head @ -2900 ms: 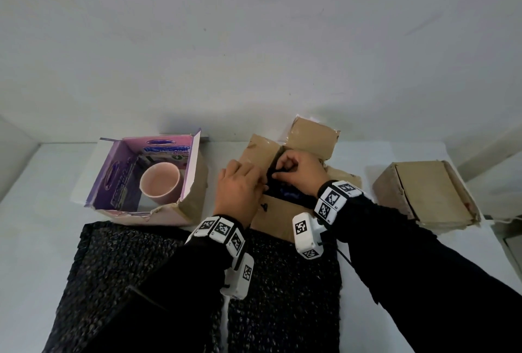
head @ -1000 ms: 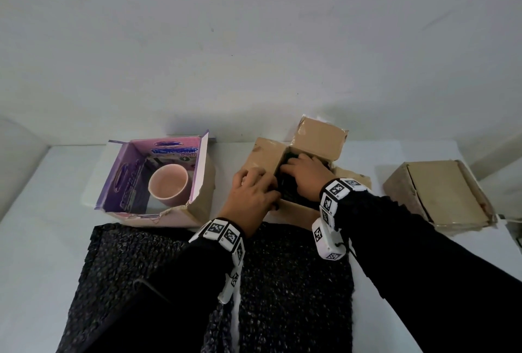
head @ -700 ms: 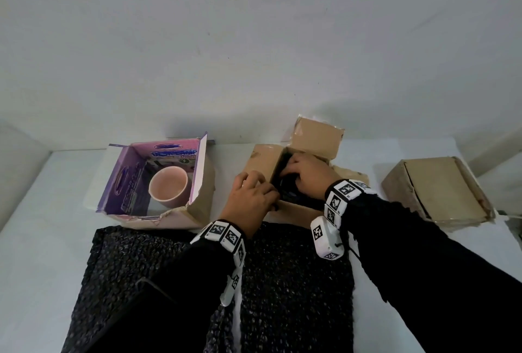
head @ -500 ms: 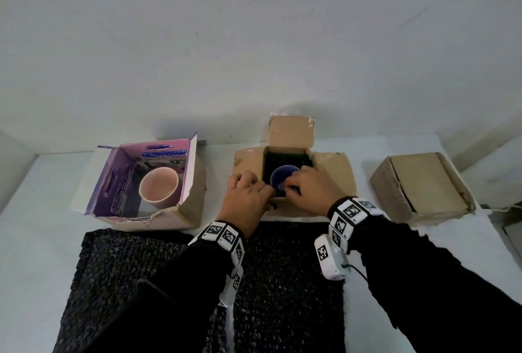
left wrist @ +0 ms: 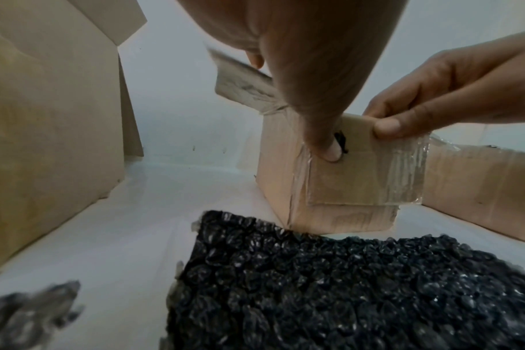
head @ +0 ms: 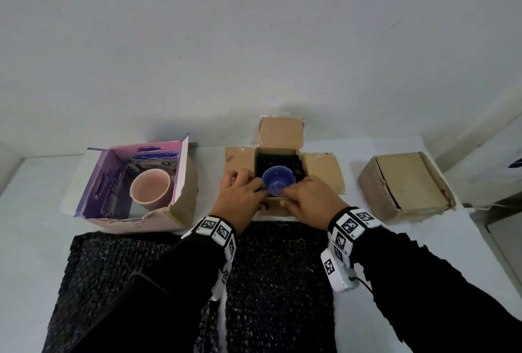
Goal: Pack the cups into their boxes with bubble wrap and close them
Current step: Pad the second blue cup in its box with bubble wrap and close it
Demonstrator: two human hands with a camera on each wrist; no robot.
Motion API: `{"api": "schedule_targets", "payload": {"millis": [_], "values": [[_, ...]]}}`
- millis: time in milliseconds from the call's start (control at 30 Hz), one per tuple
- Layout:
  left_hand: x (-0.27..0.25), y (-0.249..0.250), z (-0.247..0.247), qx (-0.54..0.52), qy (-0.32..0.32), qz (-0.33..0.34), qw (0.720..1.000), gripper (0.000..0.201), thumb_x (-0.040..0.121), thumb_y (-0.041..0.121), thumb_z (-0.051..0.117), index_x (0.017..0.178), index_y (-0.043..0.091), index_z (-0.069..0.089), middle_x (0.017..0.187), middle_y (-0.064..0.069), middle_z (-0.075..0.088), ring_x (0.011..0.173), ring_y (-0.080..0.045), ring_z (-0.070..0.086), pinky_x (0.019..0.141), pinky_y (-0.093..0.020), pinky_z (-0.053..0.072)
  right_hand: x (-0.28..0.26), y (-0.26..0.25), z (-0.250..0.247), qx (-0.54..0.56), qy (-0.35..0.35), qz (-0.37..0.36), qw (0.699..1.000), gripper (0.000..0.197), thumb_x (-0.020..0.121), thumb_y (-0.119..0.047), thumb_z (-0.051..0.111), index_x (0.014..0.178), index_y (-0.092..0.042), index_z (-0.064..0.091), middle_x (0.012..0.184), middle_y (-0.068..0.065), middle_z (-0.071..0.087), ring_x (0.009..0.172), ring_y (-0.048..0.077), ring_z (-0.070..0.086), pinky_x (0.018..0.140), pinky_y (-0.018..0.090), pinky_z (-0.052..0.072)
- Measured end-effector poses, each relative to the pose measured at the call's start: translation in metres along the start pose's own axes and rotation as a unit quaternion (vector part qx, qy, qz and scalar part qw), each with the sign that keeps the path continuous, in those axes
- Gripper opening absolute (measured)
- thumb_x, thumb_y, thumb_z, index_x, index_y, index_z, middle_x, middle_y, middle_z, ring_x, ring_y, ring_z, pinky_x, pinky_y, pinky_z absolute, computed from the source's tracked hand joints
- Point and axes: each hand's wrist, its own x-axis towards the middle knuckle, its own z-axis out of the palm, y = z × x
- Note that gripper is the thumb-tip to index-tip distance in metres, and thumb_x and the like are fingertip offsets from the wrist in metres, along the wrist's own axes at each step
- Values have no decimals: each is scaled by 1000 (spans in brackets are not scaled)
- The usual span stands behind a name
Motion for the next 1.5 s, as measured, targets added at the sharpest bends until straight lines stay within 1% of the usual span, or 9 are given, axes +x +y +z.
{"api": "schedule_targets", "payload": {"millis": [133,433,567,667,1033,1167,1267,1400,1500], "values": [[2,-1,-1,0,-17,7,1000,18,65,40,78,79,32,69,83,16,62,99,-21,46,89,-44,28,6,-9,-9,-97,-52,21,994,44,92,-44,26,101,-26,66,83,0,69,81,22,60,86,38,31],[12,-3,-11,38,-97,12,994,20,70,46,73,83,32,74,84,9,62,101,-28,53,100,-58,26,8,-6,-8,-70,-84,24,994,27,92,-40,39,94,-27,64,89,-6,69,85,19,62,83,36,29],[13,-4,-11,29,-99,30,994,22,68,46,75,86,33,74,90,9,63,101,-26,53,92,-46,32,14,-8,-16,-16,-56,71,996,31,95,-34,38,98,-27,68,87,2,71,81,25,62,82,37,43],[14,-4,-11,10,-93,27,995,23,66,43,77,83,29,71,90,14,65,103,-22,54,86,-38,29,26,-2,-28,27,-76,107,991,27,93,-30,50,110,-36,69,105,4,70,92,26,64,79,35,51],[10,-3,-12,-27,-97,55,993,25,66,34,79,84,26,63,87,7,67,91,-21,59,82,-35,30,39,-3,-32,-71,-121,106,984,24,93,-28,51,100,-27,74,97,4,68,83,24,63,64,29,40],[8,-1,-19,-21,-122,37,992,20,72,37,69,89,27,69,93,8,66,97,-19,56,88,-38,27,39,-4,-30,-57,-115,119,985,22,92,-28,53,99,-27,74,97,4,69,83,24,64,65,28,41],[14,8,-29,1,-163,19,986,35,81,40,49,107,27,67,110,6,60,111,-20,47,102,-43,22,39,-3,-28,-37,-107,132,985,21,92,-26,55,98,-27,74,96,4,69,83,25,64,66,28,41],[19,11,-37,29,-180,-4,983,43,84,44,45,122,31,60,128,3,45,125,-21,34,110,-48,17,38,-2,-27,-16,-95,130,987,21,90,-27,55,95,-25,75,93,4,69,81,24,63,64,28,40],[21,10,-37,48,-198,14,979,39,91,46,43,123,32,59,130,3,46,127,-25,32,110,-50,17,30,3,-25,-27,-8,108,994,17,84,-35,60,88,-21,69,91,0,63,86,21,58,67,31,42]]}}
